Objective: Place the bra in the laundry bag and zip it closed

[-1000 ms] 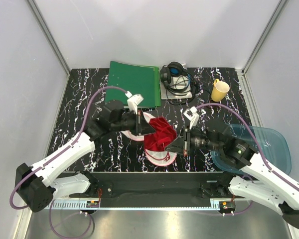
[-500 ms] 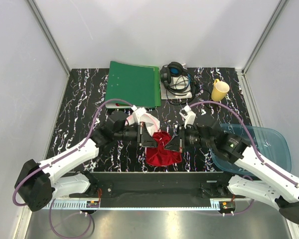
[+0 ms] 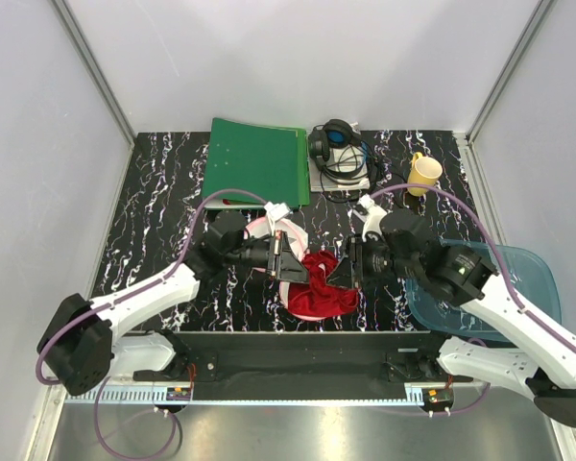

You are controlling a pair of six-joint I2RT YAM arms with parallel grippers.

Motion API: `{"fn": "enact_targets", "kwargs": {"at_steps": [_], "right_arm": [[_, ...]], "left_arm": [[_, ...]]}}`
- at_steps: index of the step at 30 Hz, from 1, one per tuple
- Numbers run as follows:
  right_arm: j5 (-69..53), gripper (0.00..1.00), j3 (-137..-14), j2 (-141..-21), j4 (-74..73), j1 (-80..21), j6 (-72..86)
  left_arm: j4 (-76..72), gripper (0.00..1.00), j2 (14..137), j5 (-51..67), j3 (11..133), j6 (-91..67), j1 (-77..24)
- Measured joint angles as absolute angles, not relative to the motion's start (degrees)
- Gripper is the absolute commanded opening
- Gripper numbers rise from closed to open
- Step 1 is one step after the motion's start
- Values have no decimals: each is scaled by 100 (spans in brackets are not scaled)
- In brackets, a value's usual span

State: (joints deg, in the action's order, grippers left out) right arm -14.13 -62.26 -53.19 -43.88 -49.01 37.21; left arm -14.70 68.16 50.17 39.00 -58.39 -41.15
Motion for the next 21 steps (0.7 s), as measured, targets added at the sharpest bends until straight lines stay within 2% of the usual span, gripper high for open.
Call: {"fn": "enact_targets", "kwargs": {"at_steps": [6, 11, 13, 17, 20, 21], "right_arm": [[-1284, 47, -6792, -5470, -5140, -4901, 3640], [-1264, 65, -7059, -5516, -5581, -4901, 3579], [-1251, 69, -7153, -5535, -5690, -4901, 3566], [-1160, 87, -7343, -5568, -5846, -4901, 3575], [-950, 93, -7518, -5559, -5892, -4901, 3610], [-832, 98, -7559, -5531, -5881, -4904, 3662]], "left_arm": [[-1898, 0, 6980, 5162, 3809, -6206, -4115], [-2112, 0, 7118, 5196, 3809, -6351, -4112], [-2143, 0, 7159, 5194, 3809, -6375, -4095], [-2174, 0, 7214, 5188, 3809, -6410, -4007], [-2174, 0, 7214, 5155, 3809, -6410, -3889], [-2178, 0, 7210, 5122, 3798, -6410, -3844]]}}
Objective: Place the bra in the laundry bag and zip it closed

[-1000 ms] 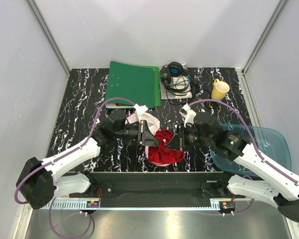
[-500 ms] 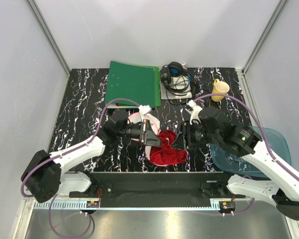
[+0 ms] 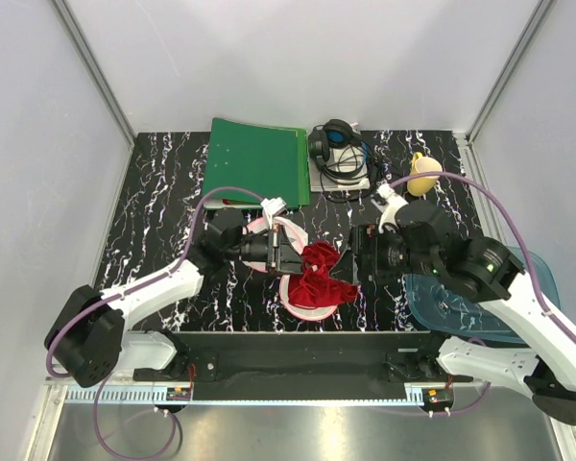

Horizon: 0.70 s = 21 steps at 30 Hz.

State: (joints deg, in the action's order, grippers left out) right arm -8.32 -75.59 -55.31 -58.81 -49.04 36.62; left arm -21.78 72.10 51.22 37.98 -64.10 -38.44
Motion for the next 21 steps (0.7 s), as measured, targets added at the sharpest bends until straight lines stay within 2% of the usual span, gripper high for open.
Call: {"fn": "enact_targets", "kwargs": {"at_steps": [3, 8, 16, 21], "right_arm": [[-471, 100, -7476, -5290, -5765, -4901, 3924], [-222, 100, -6263, -4353, -4880, -4904, 4560], [139, 100, -5172, -3642, -3638, -4901, 5148], [-60, 100, -4619, -3868, -2460, -4904, 5234]], "left_arm": [[-2180, 0, 7144, 4987, 3715, -6410, -3741], [-2056, 0, 6930, 4628, 3686, -6438, -3623], [-1885, 0, 6427, 3979, 3669, -6608, -3393], [-1927, 0, 6318, 3747, 3610, -6858, -3341]]}}
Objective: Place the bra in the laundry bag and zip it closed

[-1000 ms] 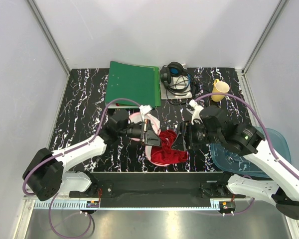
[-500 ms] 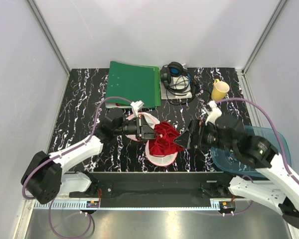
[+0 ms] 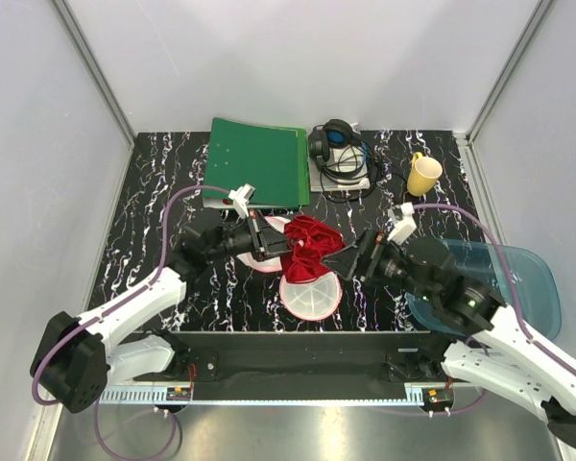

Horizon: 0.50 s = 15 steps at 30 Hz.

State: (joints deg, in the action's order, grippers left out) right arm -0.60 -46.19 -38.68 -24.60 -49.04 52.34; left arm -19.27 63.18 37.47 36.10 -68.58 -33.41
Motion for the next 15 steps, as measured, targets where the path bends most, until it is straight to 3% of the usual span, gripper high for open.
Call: {"fn": "enact_targets", "kwargs": {"at_steps": [15], "right_arm": [[-198, 100, -3898, -4322, 137, -4904, 5371]], "left_arm": [[-2082, 0, 6180, 3575, 3538, -7247, -3275]]}}
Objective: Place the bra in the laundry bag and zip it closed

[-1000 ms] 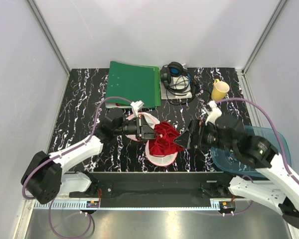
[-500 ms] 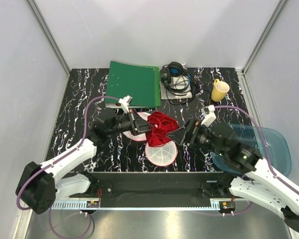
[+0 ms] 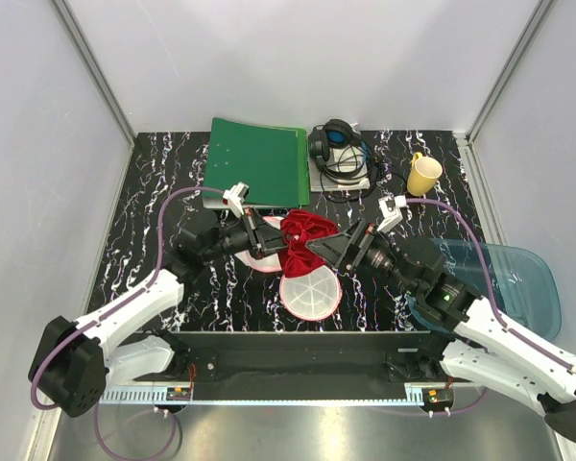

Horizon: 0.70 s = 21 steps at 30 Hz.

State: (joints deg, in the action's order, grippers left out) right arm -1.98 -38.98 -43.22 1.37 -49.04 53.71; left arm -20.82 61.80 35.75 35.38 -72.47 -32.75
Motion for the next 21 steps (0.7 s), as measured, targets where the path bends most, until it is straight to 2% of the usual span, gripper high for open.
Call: {"fn": "enact_targets", "kwargs": {"at_steps": [6, 9, 10, 13, 15, 16, 17, 19, 20, 21], "right_arm": [[-36, 99, -3896, -4703, 504, -4904, 5415], [51, 92, -3896, -4875, 539, -4904, 5435], [69, 86, -3896, -4923, 539, -4904, 5443], [150, 80, -3896, -4980, 541, -4904, 5476], [202, 72, -3896, -4980, 556, -4904, 5492], [222, 68, -3896, -4980, 578, -4904, 5500], [239, 60, -3896, -4980, 591, -4904, 5496], [268, 49, -3896, -4980, 617, -4904, 5505], [309, 39, -3896, -4978, 622, -4904, 5505], [366, 34, -3896, -4976, 626, -4904, 5507]], "left_arm": [[-2110, 0, 6143, 3522, 3435, -7312, -3253], [-2104, 0, 6110, 3500, 3424, -7314, -3249], [-2104, 0, 6099, 3498, 3424, -7314, -3249], [-2071, 0, 6040, 3479, 3424, -7312, -3249], [-2045, 0, 5992, 3461, 3424, -7308, -3249], [-2034, 8, 5970, 3454, 3424, -7301, -3249], [-2014, 18, 5955, 3448, 3424, -7290, -3249], [-1920, 35, 5894, 3428, 3424, -7214, -3242], [-1872, 51, 5859, 3426, 3424, -7159, -3229], [-1800, 58, 5806, 3415, 3424, -7120, -3223]]}}
